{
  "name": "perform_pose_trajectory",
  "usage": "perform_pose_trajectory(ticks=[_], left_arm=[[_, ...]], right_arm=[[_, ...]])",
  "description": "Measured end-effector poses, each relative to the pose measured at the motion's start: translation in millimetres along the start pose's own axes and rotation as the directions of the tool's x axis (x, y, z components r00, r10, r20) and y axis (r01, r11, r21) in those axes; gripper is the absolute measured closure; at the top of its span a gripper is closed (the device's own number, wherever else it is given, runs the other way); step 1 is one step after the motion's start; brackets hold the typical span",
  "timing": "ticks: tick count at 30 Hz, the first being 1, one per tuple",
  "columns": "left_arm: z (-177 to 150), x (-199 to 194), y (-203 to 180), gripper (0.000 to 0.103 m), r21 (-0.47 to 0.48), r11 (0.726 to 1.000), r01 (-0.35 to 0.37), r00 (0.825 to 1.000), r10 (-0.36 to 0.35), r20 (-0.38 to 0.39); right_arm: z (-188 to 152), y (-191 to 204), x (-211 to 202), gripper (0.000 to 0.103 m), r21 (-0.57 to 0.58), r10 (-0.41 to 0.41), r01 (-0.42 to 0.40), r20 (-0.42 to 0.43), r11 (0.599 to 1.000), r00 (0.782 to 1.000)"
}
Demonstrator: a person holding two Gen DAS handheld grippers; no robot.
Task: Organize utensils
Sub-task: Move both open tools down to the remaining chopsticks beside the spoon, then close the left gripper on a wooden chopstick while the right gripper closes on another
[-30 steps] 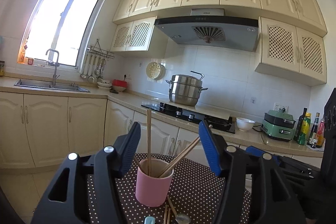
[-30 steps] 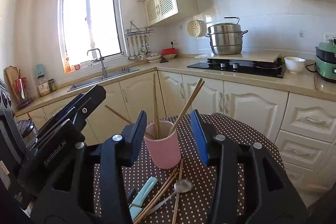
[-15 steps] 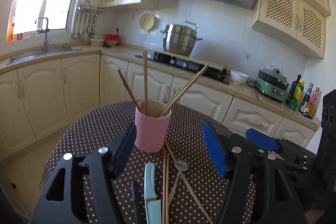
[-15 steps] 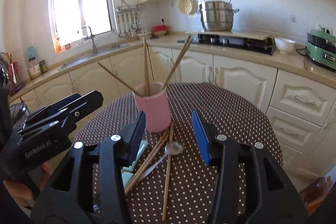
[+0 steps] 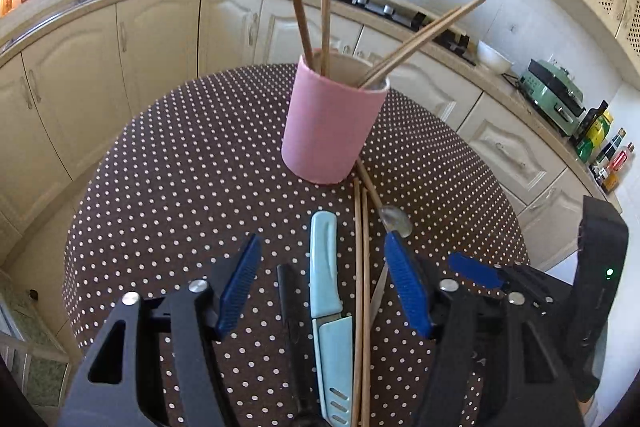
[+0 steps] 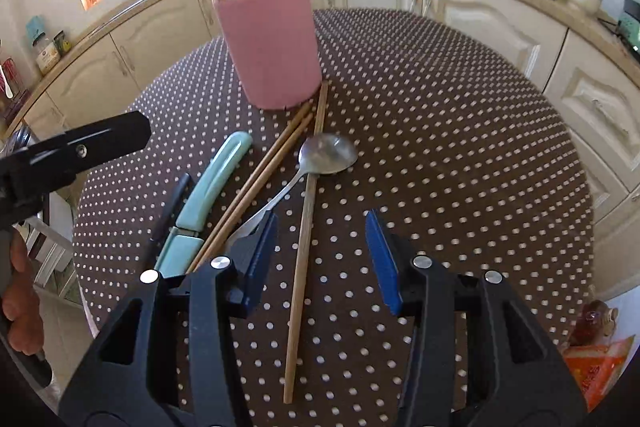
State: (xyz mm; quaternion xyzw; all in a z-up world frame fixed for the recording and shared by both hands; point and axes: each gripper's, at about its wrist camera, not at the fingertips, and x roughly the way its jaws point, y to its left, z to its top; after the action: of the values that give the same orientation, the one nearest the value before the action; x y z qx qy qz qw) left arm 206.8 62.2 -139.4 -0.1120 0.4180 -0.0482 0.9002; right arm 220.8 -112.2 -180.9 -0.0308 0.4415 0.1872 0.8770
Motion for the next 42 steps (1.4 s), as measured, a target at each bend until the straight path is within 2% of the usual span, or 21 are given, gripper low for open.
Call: perform_pose_trajectory(ticks=[6, 8, 10, 11, 13, 18, 23, 25, 31, 42], left_arm=[[-0.8, 23.3, -9.6, 0.062, 0.045, 0.999, 0.024, 0.996, -0.02, -0.082], [0.8, 33.3, -15.9, 0.07, 0.058, 0.998, 0.035, 0.993, -0.028, -0.114], [2.3, 45.0, -19.4, 0.083, 0.052, 0.997, 0.057, 0.986, -0.048, -0.16], [3.4, 51.7, -21.5, 0.087, 0.049, 0.997, 0.064, 0.982, -0.054, -0.181], [5.3, 65.6, -22.0, 0.092, 0.042, 0.997, 0.057, 0.973, -0.046, -0.224], [6.7, 89.9, -23.7, 0.094, 0.049, 0.999, 0.025, 0.96, -0.01, -0.28], [13.7, 99.9, -33.0, 0.094, 0.078, 0.997, -0.011, 0.961, 0.032, -0.275], [15.3, 107.5, -37.5, 0.094, 0.093, 0.995, -0.033, 0.953, 0.06, -0.299], [19.3, 99.6, -38.4, 0.094, 0.077, 0.997, -0.015, 0.962, 0.036, -0.271], [16.4, 107.1, -58.1, 0.094, 0.15, 0.989, -0.017, 0.958, 0.059, -0.28]], right_arm=[[-1.4, -1.9, 19.7, 0.059, -0.017, -0.008, 0.007, -0.037, 1.0, 0.999], [1.5, -3.2, 23.1, 0.07, -0.03, -0.025, 0.024, -0.041, 0.999, 0.999], [2.6, -8.8, 23.1, 0.075, -0.023, -0.022, 0.021, -0.045, 1.0, 0.999], [2.9, -12.4, 22.2, 0.082, -0.016, -0.018, 0.017, -0.046, 1.0, 0.999], [2.2, -20.3, 20.4, 0.084, -0.006, -0.023, 0.023, -0.048, 1.0, 0.999], [-0.8, -39.7, 13.2, 0.084, 0.03, -0.016, 0.017, -0.047, 0.999, 0.999], [-2.2, -51.8, 6.1, 0.084, 0.056, -0.006, 0.009, -0.051, 0.998, 0.999], [-2.2, -58.2, 3.4, 0.084, 0.061, -0.013, 0.016, -0.051, 0.998, 0.999], [-1.2, -62.9, -3.3, 0.081, 0.046, -0.012, 0.015, -0.068, 0.999, 0.998], [24.5, -43.5, 22.8, 0.081, -0.064, -0.013, 0.005, -0.13, 0.998, 0.991]])
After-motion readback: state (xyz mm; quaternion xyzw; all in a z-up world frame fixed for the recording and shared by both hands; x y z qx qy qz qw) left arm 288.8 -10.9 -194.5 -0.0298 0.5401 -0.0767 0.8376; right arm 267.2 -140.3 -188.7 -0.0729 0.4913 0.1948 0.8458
